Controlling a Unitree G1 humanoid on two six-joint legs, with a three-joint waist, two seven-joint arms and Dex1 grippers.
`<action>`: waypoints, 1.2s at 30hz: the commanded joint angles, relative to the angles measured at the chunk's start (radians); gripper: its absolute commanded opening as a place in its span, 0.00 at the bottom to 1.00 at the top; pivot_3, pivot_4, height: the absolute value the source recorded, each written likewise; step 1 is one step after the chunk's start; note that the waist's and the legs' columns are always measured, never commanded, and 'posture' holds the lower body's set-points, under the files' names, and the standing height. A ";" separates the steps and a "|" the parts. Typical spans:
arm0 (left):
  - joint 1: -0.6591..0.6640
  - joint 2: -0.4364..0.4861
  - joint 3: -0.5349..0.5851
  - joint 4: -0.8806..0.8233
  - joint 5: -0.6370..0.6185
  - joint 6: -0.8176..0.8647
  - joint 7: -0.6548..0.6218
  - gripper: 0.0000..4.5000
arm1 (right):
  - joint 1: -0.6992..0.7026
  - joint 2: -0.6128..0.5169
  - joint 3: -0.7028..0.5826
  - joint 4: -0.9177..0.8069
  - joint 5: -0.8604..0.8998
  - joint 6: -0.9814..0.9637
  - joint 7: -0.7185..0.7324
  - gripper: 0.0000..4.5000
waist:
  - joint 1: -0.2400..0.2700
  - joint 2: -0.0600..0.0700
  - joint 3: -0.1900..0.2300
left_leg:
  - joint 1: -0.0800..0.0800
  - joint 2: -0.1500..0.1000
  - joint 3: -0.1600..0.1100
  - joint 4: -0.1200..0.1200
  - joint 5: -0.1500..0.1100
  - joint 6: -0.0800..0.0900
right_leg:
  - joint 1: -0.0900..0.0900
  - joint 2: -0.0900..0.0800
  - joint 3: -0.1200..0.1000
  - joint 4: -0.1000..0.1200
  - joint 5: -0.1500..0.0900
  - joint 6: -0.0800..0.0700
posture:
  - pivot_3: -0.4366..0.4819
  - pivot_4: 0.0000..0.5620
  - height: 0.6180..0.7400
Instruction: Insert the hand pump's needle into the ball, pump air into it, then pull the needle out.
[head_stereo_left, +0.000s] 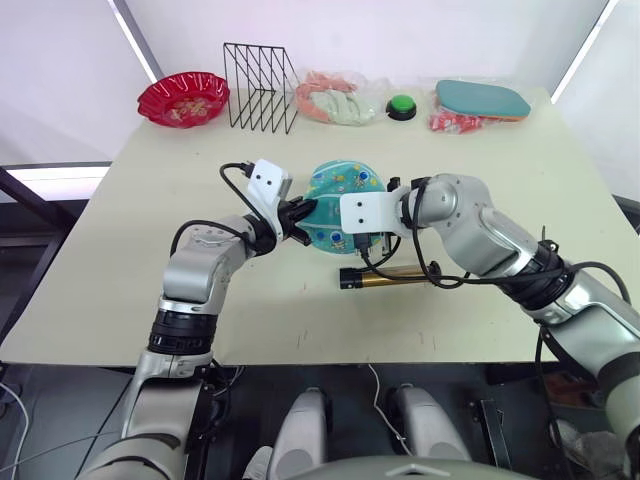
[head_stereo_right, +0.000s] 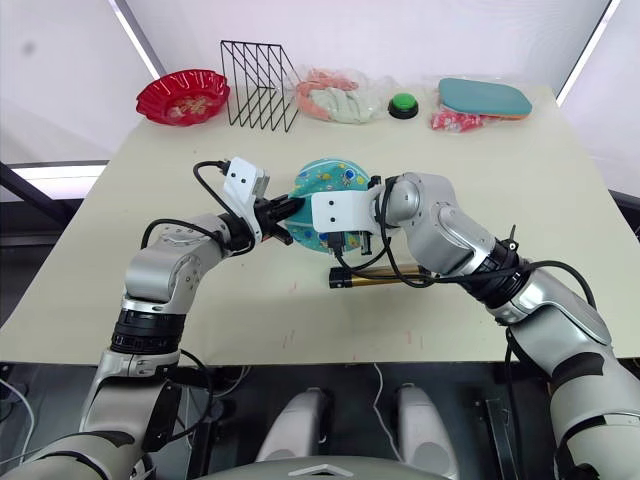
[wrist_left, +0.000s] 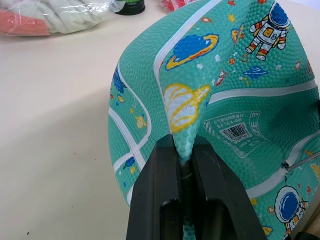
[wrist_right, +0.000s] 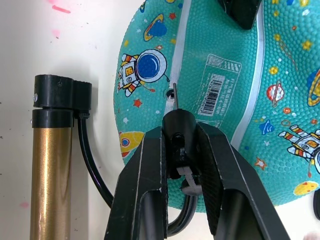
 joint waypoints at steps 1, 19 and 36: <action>-0.003 0.000 0.020 -0.035 -0.011 -0.006 -0.008 0.00 | 0.016 -0.004 -0.030 0.007 -0.020 0.002 0.009 0.07 | 0.000 0.000 0.000 | 0.000 0.000 0.000 0.000 0.000 0.000 | 0.000 0.000 0.000 0.000 0.000 0.000 | 0.48 0.27 1.00; 0.007 0.005 0.020 -0.030 -0.009 -0.009 -0.014 0.00 | 0.032 -0.009 -0.059 0.005 -0.043 0.008 0.020 0.07 | -0.001 0.000 0.000 | 0.000 0.000 0.000 0.001 0.000 0.000 | 0.000 0.000 0.000 0.002 0.000 0.000 | 0.48 0.27 1.00; 0.011 0.000 0.018 -0.035 -0.009 -0.006 -0.013 0.00 | 0.043 0.023 -0.059 0.040 -0.063 -0.008 0.019 0.07 | -0.002 0.000 0.000 | 0.001 0.000 0.000 0.001 0.000 0.000 | 0.000 0.000 0.000 0.002 0.000 0.000 | 0.48 0.27 1.00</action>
